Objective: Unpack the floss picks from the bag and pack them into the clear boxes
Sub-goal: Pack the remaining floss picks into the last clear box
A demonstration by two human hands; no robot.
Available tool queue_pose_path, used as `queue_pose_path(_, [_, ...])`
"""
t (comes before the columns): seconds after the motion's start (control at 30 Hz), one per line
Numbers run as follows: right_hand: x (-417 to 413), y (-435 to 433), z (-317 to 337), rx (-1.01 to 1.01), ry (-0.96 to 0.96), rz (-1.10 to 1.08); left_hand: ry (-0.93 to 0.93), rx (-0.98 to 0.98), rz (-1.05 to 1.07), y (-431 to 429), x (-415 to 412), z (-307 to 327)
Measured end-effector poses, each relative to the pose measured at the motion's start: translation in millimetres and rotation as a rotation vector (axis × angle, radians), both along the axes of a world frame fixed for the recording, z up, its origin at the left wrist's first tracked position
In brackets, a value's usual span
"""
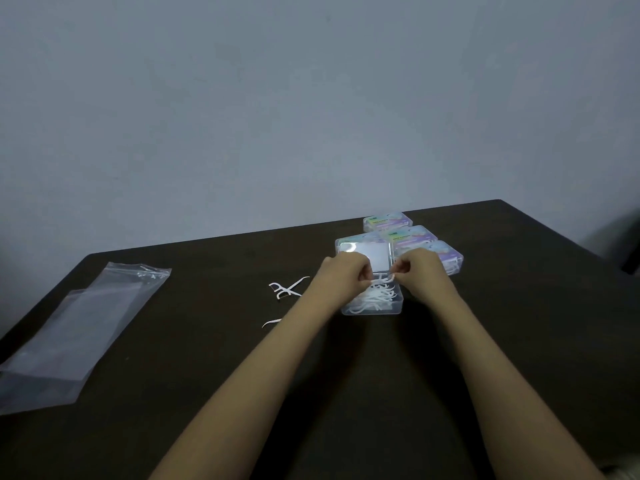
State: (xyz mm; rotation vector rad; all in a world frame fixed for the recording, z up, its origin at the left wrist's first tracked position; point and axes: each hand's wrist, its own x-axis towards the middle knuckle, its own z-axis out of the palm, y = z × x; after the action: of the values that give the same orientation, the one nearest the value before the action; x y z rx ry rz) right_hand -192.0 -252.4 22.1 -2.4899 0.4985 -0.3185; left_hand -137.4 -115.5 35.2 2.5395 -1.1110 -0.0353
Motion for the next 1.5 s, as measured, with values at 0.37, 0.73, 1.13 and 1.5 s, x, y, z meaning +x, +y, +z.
queue_pose_path(0.37, [-4,4,5,0.013,-0.033,0.105,0.018,-0.068,0.130,38,25,-5])
queue_pose_path(0.73, [-8,2,7,0.108,-0.206,0.140,0.048,-0.074,0.376,105,47,-12])
queue_pose_path(1.13, [1,17,0,-0.008,-0.156,0.137,0.113,-0.036,0.403,91,52,-28])
queue_pose_path(1.5, [7,101,-16,-0.507,-0.062,0.614,0.108,-0.022,0.414,95,43,-31])
